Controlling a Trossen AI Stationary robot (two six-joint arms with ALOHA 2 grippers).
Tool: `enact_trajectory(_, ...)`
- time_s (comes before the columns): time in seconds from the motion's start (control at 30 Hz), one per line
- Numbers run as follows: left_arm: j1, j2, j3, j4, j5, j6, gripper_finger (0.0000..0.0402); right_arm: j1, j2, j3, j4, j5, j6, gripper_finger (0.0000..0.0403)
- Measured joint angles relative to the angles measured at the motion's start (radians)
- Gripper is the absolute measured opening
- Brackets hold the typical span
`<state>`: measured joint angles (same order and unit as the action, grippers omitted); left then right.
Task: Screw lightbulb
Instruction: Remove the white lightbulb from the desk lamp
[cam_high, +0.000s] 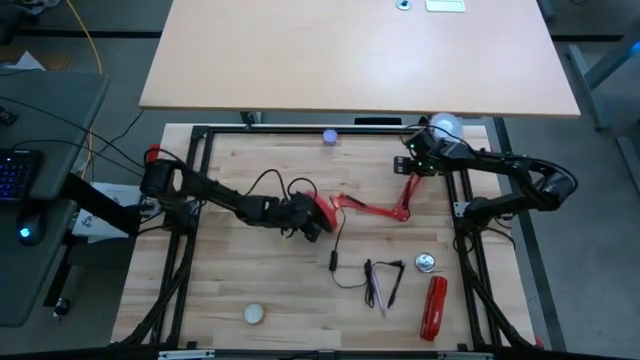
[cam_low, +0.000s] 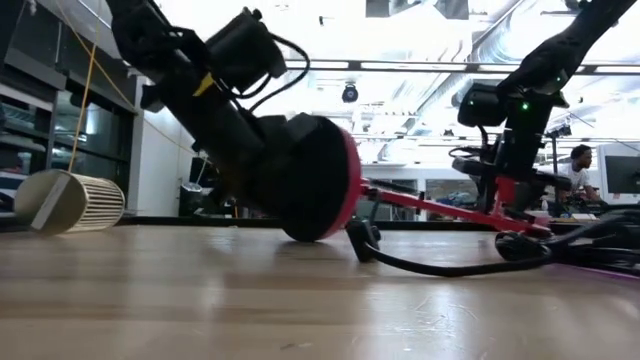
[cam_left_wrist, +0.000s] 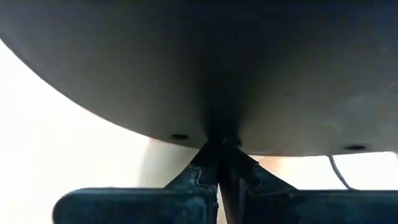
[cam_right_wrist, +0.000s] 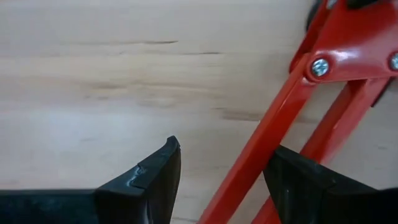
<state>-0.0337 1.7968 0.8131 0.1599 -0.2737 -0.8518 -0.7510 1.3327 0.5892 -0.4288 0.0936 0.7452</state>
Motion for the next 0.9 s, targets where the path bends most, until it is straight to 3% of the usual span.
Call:
enact_trajectory(0.57,0.143,-0.001,-0.001,-0.069,0.07,0.114,0.0,0.163,0.101,0.006,0.249,-0.128,-0.102,0.0209)
enact_trajectory(0.9,0.213,-0.003,0.003,-0.102,0.163,0.209,0.0,0.161,0.109,-0.001,0.426,-0.393,-0.194,0.0208)
